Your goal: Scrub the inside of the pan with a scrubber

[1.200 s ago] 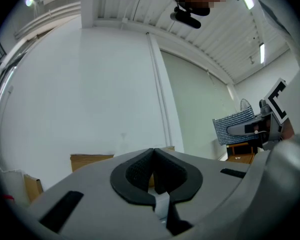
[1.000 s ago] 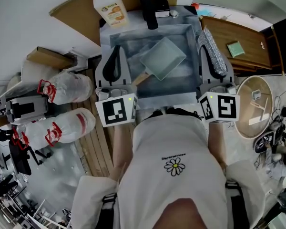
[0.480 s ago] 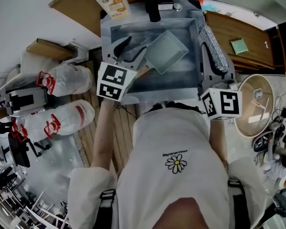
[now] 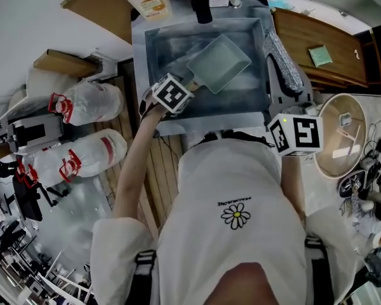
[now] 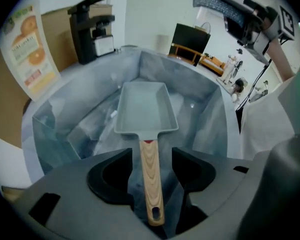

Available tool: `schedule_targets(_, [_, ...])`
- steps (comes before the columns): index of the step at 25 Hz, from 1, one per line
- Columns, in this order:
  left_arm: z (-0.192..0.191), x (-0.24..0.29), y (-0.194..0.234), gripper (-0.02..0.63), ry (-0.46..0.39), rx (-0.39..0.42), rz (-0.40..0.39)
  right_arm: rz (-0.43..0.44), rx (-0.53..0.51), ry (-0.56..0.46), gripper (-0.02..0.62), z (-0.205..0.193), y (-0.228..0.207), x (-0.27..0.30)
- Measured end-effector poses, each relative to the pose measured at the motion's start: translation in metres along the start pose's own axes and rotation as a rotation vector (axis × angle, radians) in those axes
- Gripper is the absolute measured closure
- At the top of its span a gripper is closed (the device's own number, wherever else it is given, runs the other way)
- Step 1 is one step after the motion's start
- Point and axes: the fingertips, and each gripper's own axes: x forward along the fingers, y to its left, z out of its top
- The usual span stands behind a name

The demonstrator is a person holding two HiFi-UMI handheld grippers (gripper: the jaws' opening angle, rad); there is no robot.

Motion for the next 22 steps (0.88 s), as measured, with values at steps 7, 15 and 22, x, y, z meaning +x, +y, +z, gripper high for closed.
schedule_targets(7, [-0.042, 0.036, -0.003, 0.367, 0.196, -0.027, -0.042, -0.001, -0.004, 0.015, 0.532, -0.006, -0.002, -0.003])
schedule_targets(15, [-0.068, 0.061, -0.003, 0.432, 0.337, -0.048, -0.029, -0.002, -0.006, 0.035, 0.532, -0.011, -0.004, -0.004])
schedule_targets(22, [-0.069, 0.062, -0.001, 0.489, 0.34, -0.058, -0.03, -0.004, -0.023, 0.053, 0.532, -0.015, -0.007, -0.005])
